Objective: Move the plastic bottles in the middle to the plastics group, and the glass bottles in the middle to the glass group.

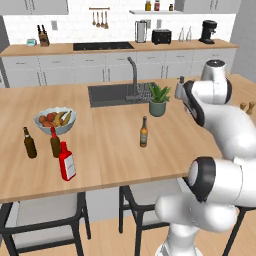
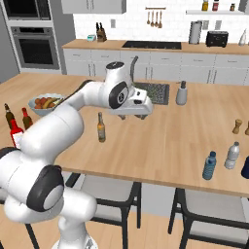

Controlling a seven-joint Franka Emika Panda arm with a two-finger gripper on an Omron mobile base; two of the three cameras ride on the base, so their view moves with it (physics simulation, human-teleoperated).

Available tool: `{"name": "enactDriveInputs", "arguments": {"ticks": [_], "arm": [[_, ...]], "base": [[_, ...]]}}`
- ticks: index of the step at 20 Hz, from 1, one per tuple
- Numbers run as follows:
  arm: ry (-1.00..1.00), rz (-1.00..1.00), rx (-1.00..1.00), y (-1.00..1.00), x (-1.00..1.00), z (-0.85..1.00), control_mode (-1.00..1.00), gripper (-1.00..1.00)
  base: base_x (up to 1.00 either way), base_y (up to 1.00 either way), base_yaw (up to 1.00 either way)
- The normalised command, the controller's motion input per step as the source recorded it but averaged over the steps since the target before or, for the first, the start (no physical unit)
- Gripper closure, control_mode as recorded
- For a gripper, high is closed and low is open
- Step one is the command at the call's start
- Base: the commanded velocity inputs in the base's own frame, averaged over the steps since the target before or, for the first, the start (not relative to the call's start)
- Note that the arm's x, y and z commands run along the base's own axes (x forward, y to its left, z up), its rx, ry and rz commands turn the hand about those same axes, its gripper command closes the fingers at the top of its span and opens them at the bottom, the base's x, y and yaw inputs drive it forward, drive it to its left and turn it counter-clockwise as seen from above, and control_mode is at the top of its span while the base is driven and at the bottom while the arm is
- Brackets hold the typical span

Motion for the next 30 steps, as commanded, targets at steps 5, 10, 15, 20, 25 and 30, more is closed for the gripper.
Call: {"name": "enactDriveInputs", "arguments": {"ticks": [5, 10, 15, 20, 25, 30], "arm": [[0.11, 0.0, 0.0, 0.72, 0.0, 0.09, -1.0, -1.0], [0.09, 0.0, 0.0, 0.75, 0.0, -0.02, -1.0, -1.0], [0.12, 0.0, 0.05, 0.5, 0.0, 0.0, -1.0, -1.0], [0.09, 0.0, 0.13, 0.35, 0.0, -0.02, -1.0, -1.0], [0.04, 0.0, 0.15, 0.27, 0.0, -0.14, -1.0, -1.0], [0.03, 0.02, 0.03, 0.25, 0.11, -0.02, -1.0, -1.0]], "base": [[0.0, 0.0, 0.0], [0.0, 0.0, 0.0], [0.0, 0.0, 0.0], [0.0, 0.0, 0.0], [0.0, 0.0, 0.0], [0.0, 0.0, 0.0]]}}
